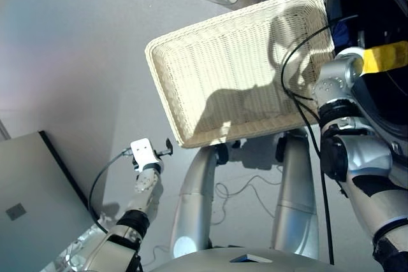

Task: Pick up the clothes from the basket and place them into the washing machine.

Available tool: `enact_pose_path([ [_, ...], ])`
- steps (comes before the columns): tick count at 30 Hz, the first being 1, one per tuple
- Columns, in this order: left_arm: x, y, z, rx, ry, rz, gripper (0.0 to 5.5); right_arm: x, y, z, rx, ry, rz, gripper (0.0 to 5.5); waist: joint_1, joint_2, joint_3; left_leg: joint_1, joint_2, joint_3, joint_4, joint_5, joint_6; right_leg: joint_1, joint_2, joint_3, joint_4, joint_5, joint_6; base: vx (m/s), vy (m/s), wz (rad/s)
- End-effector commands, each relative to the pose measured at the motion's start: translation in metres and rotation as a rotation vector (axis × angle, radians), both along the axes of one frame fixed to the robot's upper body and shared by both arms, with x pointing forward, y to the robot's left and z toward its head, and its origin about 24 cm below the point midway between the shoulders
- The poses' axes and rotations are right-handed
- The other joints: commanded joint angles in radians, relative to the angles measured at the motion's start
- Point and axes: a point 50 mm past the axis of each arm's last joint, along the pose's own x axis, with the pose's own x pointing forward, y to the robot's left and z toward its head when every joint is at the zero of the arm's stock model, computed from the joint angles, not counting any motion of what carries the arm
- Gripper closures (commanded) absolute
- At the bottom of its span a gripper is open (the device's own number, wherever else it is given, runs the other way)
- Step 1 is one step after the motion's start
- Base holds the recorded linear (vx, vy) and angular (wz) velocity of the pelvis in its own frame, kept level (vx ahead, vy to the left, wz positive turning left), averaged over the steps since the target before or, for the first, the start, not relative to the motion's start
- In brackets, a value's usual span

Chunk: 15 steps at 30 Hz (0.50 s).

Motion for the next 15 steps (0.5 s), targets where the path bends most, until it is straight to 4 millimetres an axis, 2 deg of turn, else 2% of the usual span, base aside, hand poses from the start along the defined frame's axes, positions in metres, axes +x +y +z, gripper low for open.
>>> enact_pose_path([
  [1,-0.018,0.035,-0.002,0.052,-0.005,0.077,0.0,-0.034,0.0,0.096,-0.255,-0.341,-0.101,5.5,0.0,0.033,-0.045,0.017,0.023,-0.099,-0.117,0.062,-0.043,0.043,0.011,-0.042,0.063,-0.124,-0.02,0.0,0.0,0.0],
  [2,-0.018,0.035,-0.002,0.047,-0.009,0.078,0.0,-0.041,-0.002,0.107,-0.261,-0.39,-0.119,5.5,0.001,0.032,-0.047,0.018,0.022,-0.1,-0.116,0.062,-0.044,0.042,0.012,-0.042,0.064,-0.123,-0.019,0.0,0.0,0.0],
  [4,-0.018,0.035,-0.002,0.042,-0.008,0.081,0.0,-0.049,-0.005,0.116,-0.221,-0.467,-0.143,5.5,0.001,0.03,-0.05,0.018,0.022,-0.101,-0.113,0.063,-0.045,0.043,0.013,-0.044,0.068,-0.126,-0.018,0.0,0.0,0.0],
  [6,-0.018,0.035,-0.004,0.044,0.004,0.087,0.0,-0.05,-0.006,0.112,-0.182,-0.469,-0.164,5.5,-0.001,0.024,-0.054,0.02,0.02,-0.102,-0.106,0.06,-0.044,0.047,0.015,-0.046,0.076,-0.126,-0.019,0.0,0.0,0.0],
  [8,-0.016,0.036,-0.003,0.055,0.008,0.092,0.0,-0.04,-0.005,0.1,-0.201,-0.375,-0.152,5.5,-0.003,0.014,-0.059,0.017,0.02,-0.104,-0.096,0.056,-0.044,0.05,0.016,-0.049,0.077,-0.126,-0.021,0.0,0.0,0.0],
  [9,-0.016,0.036,-0.004,0.056,0.01,0.094,0.0,-0.035,-0.002,0.097,-0.206,-0.352,-0.132,1.68,-0.004,0.012,-0.06,0.016,0.022,-0.105,-0.095,0.054,-0.044,0.051,0.017,-0.05,0.076,-0.124,-0.022,0.0,0.0,0.0],
  [10,-0.015,0.035,-0.003,0.055,0.007,0.089,0.0,-0.028,-0.001,0.088,-0.218,-0.297,-0.104,0.0,-0.005,0.009,-0.061,0.016,0.024,-0.105,-0.094,0.054,-0.044,0.052,0.017,-0.053,0.074,-0.122,-0.023,0.0,0.0,0.0],
  [11,-0.016,0.036,-0.003,0.055,0.007,0.09,0.0,-0.028,-0.002,0.088,-0.219,-0.297,-0.1,0.0,-0.006,0.009,-0.061,0.017,0.024,-0.106,-0.094,0.054,-0.045,0.053,0.017,-0.053,0.074,-0.122,-0.023,0.0,0.0,0.0],
  [12,-0.016,0.034,-0.005,0.047,0.013,0.085,0.0,-0.018,0.003,0.074,-0.22,-0.235,-0.055,0.0,-0.005,0.005,-0.062,0.018,0.025,-0.107,-0.094,0.053,-0.045,0.057,0.017,-0.056,0.069,-0.12,-0.025,0.0,0.0,0.0],
  [13,-0.016,0.034,-0.005,0.047,0.013,0.086,0.0,-0.017,0.002,0.074,-0.219,-0.236,-0.052,0.0,-0.005,0.006,-0.062,0.018,0.025,-0.108,-0.095,0.054,-0.045,0.058,0.017,-0.056,0.068,-0.119,-0.025,0.0,0.0,0.0],
  [14,-0.015,0.034,-0.006,0.048,0.018,0.079,0.0,-0.009,0.008,0.06,-0.212,-0.178,-0.016,0.0,-0.004,0.005,-0.061,0.016,0.025,-0.11,-0.09,0.054,-0.045,0.06,0.016,-0.059,0.069,-0.117,-0.026,0.0,0.0,0.0],
  [15,-0.015,0.034,-0.006,0.049,0.018,0.08,0.0,-0.009,0.007,0.059,-0.211,-0.179,-0.014,0.0,-0.005,0.005,-0.062,0.016,0.025,-0.111,-0.089,0.054,-0.045,0.061,0.016,-0.06,0.068,-0.117,-0.026,0.0,0.0,0.0],
])
